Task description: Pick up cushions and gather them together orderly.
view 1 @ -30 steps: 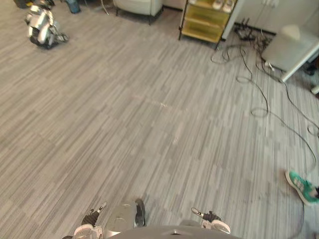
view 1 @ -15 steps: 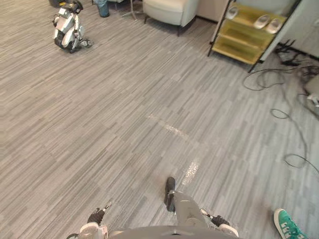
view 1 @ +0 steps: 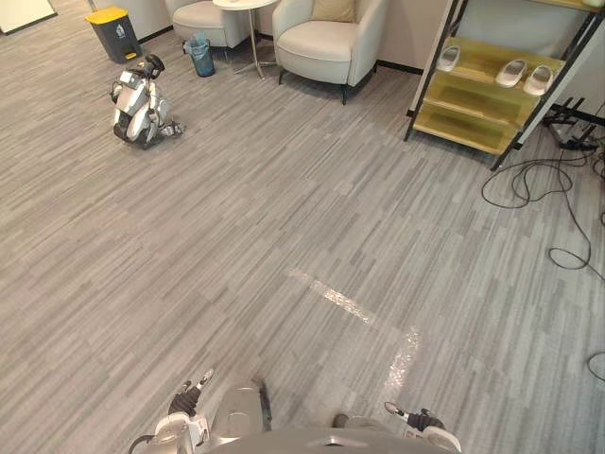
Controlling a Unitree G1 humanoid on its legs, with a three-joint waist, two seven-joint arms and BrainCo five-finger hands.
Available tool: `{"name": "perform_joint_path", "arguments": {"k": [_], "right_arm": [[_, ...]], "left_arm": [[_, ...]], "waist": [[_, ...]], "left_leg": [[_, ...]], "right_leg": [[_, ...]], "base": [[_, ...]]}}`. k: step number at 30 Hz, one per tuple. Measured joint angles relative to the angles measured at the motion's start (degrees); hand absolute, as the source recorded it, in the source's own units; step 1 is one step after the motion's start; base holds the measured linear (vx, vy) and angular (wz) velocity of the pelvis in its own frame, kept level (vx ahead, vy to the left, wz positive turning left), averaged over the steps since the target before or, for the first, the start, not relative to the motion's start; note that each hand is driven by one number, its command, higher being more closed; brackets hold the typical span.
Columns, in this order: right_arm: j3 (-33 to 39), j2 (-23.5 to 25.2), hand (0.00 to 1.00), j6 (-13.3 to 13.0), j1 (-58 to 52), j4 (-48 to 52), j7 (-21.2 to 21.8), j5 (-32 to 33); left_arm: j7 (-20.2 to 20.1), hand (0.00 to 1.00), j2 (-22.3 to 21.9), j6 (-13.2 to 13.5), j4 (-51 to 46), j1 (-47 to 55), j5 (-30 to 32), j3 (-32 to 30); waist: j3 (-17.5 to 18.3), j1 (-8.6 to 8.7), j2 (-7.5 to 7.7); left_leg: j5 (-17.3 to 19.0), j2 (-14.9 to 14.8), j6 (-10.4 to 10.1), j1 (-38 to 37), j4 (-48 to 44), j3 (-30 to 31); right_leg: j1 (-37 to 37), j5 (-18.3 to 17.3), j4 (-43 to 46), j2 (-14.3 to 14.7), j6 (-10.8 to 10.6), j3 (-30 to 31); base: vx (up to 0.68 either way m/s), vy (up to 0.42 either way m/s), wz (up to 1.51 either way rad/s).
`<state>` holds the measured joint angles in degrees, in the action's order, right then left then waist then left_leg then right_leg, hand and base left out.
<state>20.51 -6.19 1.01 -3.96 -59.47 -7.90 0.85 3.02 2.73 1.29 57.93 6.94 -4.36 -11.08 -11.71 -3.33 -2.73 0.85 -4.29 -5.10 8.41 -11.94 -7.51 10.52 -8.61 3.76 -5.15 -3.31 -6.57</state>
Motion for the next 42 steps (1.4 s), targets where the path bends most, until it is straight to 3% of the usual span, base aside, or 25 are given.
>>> {"name": "perform_joint_path", "arguments": {"k": [2, 3, 4, 7, 9, 10, 12, 15, 18, 19, 20, 21, 24, 26, 30, 32, 35, 37, 38, 40, 42], "right_arm": [[-0.06, 1.35, 0.0, 0.12, 0.24, -0.16, -0.07, -0.09], [-0.12, 1.88, 0.0, 0.24, 0.16, -0.21, -0.03, -0.18], [-0.11, 2.17, 0.0, 0.38, 0.16, -0.44, 0.09, -0.24], [-0.13, 2.23, 0.0, 0.36, 0.17, -0.46, 0.34, -0.29], [-0.07, 2.07, 0.0, -0.1, 0.72, 0.0, 0.66, -0.28], [-0.07, 2.03, 0.0, -0.1, 0.88, -0.01, 0.85, -0.28], [-0.67, 1.52, 0.0, -0.03, 1.62, -0.18, 1.47, -0.3], [-2.33, 1.12, 0.0, -0.09, 2.1, -0.09, 1.45, -0.76], [-2.34, 0.6, 0.0, -0.03, 3.02, -0.08, 1.38, -1.01], [-2.51, 0.83, 0.0, 0.01, 2.9, -0.14, 1.36, -1.03], [-2.62, 1.15, 0.0, 0.0, 2.54, -0.17, 1.35, -1.02], [-2.45, 0.16, 0.0, -0.03, 2.59, -0.59, 1.38, -1.06], [-2.23, -1.22, 0.0, -0.08, 2.57, -0.78, 1.35, -1.04], [-2.09, -1.46, 0.0, -0.08, 2.49, -1.77, 1.25, -0.99], [-2.22, -1.26, 0.0, -0.15, 1.86, -2.4, 1.1, -0.6], [-2.33, -1.09, 0.0, -0.16, 1.28, -2.18, 1.01, -0.13], [-2.09, -1.24, 0.0, -0.09, 1.0, -2.21, 0.92, -0.07], [-1.99, -1.25, 0.0, -0.1, 0.49, -1.91, 0.9, -0.07], [-1.91, -1.3, 0.0, -0.07, 0.04, -1.11, 0.9, -0.06], [-1.83, -1.11, 0.0, -0.07, -0.9, 0.3, 0.5, -0.05], [-1.84, -0.5, 0.0, 0.09, -2.19, 0.01, 0.14, -0.07]], "left_arm": [[-0.08, 0.0, 1.54, -0.03, 0.22, -0.24, -0.01, 0.13], [-0.13, 0.0, 2.22, -0.04, 0.64, -0.65, 0.0, 0.12], [-0.14, 0.0, 2.55, -0.08, 1.44, -0.64, 0.02, 0.15], [-0.14, 0.0, 2.73, -0.12, 2.44, -0.53, 0.13, 0.34], [-0.18, 0.0, 3.37, -0.16, 3.59, -0.71, 0.16, 2.57], [-0.23, 0.0, 3.62, -0.17, 3.71, -0.69, 0.18, 3.01], [-0.2, 0.0, 4.27, -0.18, 3.97, -0.67, 0.6, 5.03], [-0.16, 0.0, 4.4, -0.18, 3.89, -0.72, 1.09, 5.06], [-0.08, 0.0, 4.05, -0.26, 3.94, -0.68, 1.1, 5.12], [-0.07, 0.0, 4.37, -0.26, 3.93, -0.54, 1.15, 5.51], [-0.07, 0.0, 4.91, -0.25, 3.95, -0.52, 1.17, 5.98], [-0.02, 0.0, 4.45, -0.21, 4.49, -1.0, 1.22, 6.9], [-0.03, 0.0, 2.68, -0.16, 4.63, -1.31, 1.56, 6.79], [-0.1, 0.0, 2.39, -0.15, 4.61, -1.49, 2.23, 6.75], [-0.09, 0.0, 2.6, -0.17, 4.37, -1.83, 2.23, 6.56], [-0.09, 0.0, 2.17, -0.18, 4.25, -1.34, 2.21, 6.11], [-0.1, 0.0, 1.68, -0.2, 3.72, -0.55, 2.2, 4.91], [-0.09, 0.0, 1.54, -0.16, 3.28, -0.64, 2.2, 4.85], [-0.1, 0.0, 1.11, -0.18, 3.2, -0.93, 2.21, 4.39], [-0.09, 0.0, 0.8, -0.22, 3.08, -0.54, 2.19, 3.67], [-0.15, 0.0, 1.56, -0.21, 3.08, -0.56, 2.2, 3.54]], "waist": [[0.26, 0.0, 2.29], [0.16, -0.07, 3.37], [0.81, -0.29, 3.93], [1.84, -0.76, 4.11], [2.15, -0.84, 3.68], [2.13, -0.63, 3.74], [1.9, 0.54, 3.24], [2.01, 1.25, 3.29], [1.33, 1.71, 2.59], [1.08, 1.93, 3.0], [1.01, 1.91, 3.85], [0.45, 1.77, 2.19], [0.45, 2.05, -0.65], [0.43, 2.28, -0.87], [0.15, 1.92, -0.52], [-0.13, 1.07, -0.54], [-0.27, 0.59, -0.9], [-0.23, 0.09, -0.96], [-0.1, 0.09, -1.64], [0.08, -0.36, -2.46], [0.38, 0.05, -0.78]], "left_leg": [[2.88, 2.02, 3.63, 1.54, -3.75, -0.84], [5.39, 2.44, 4.19, 1.96, -6.76, -1.95], [8.4, 2.52, 4.73, 1.86, -9.22, -3.22], [11.67, 2.37, 5.53, -0.05, -10.21, -6.55], [13.34, 1.62, 7.34, -4.45, -9.34, -12.04], [13.51, 1.76, 7.59, -5.65, -8.85, -12.98], [13.55, 2.0, 7.66, -11.08, -5.63, -14.51], [13.52, 1.4, 7.6, -14.14, -2.99, -15.41], [13.24, 0.61, 7.13, -15.15, -1.69, -16.4], [12.68, 1.05, 6.04, -16.34, -0.7, -16.35], [12.71, 2.01, 5.5, -16.87, -0.46, -15.84], [13.15, 0.98, 4.32, -18.02, 0.51, -13.98], [13.35, -0.7, 3.65, -17.58, 1.39, -10.72], [13.12, -1.74, 2.77, -17.65, 1.07, -9.08], [12.82, -6.99, -0.26, -10.45, -20.52, -8.15], [12.06, -9.85, -0.22, -6.13, -31.43, -7.74], [16.21, -8.37, 0.2, -3.75, -29.72, -6.43], [16.47, -6.5, 0.03, -3.95, -20.65, -5.04], [16.55, -5.39, -0.01, -4.6, -13.22, -2.34], [14.58, -2.86, 0.42, -6.45, -7.86, -0.52], [14.51, -0.43, 0.36, -8.64, -5.15, -0.67]], "right_leg": [[-0.43, 0.2, -0.13, -2.04, -0.4, 1.96], [-0.32, 0.2, -0.1, -2.8, -0.6, 3.24], [-0.44, 0.19, 0.89, -3.51, -0.68, 4.73], [-3.4, -0.7, 7.45, -4.52, -2.05, 7.69], [-14.36, -1.55, 30.32, -5.13, -3.95, 9.81], [-16.18, -1.79, 34.49, -5.5, -4.28, 8.95], [-19.49, -4.58, 42.1, -6.95, -2.85, -1.45], [-22.17, -7.16, 37.36, -6.64, -1.07, -12.19], [-25.13, -5.2, 27.81, -5.45, 0.78, -16.94], [-25.2, 1.64, 18.82, -4.08, 1.7, -17.1], [-24.86, 7.87, 15.38, -3.93, 3.25, -16.54], [-23.68, 8.36, 15.09, -2.26, 5.98, -15.83], [-22.93, 8.41, 11.18, 0.82, 5.77, -16.01], [-21.86, 7.65, 9.61, 2.15, 5.2, -16.28], [-15.88, 7.24, 3.62, 4.87, 5.74, -17.0], [-13.27, 7.34, 1.54, 6.49, 5.83, -15.34], [-11.59, 7.34, -0.23, 6.91, 5.82, -11.86], [-11.59, 8.03, -1.19, 6.79, 4.78, -9.75], [-11.79, 8.43, -1.57, 7.14, 4.2, -9.2], [-11.52, 9.89, -2.22, 7.39, 3.29, -6.57], [-11.03, 10.11, 0.16, 5.61, 2.95, -5.39]], "base": [[0.43, 0.256, -0.42], [0.35, 0.238, -0.38], [0.35, 0.239, -0.41], [0.29, 0.185, -0.7], [0.26, 0.134, -1.0], [0.31, 0.103, -0.62], [0.29, 0.068, -0.39], [0.22, 0.004, -0.25], [0.2, -0.118, -0.2], [0.18, -0.154, -0.15], [0.22, -0.195, -0.21], [0.17, -0.177, -0.24], [0.13, -0.169, -0.19], [0.05, -0.131, 0.05], [0.03, -0.109, 0.1], [0.06, -0.011, -0.3], [0.06, 0.06, -0.39], [0.02, 0.098, -0.51], [0.01, 0.157, -0.77], [0.07, 0.164, -0.68], [0.18, 0.138, -0.14]]}}
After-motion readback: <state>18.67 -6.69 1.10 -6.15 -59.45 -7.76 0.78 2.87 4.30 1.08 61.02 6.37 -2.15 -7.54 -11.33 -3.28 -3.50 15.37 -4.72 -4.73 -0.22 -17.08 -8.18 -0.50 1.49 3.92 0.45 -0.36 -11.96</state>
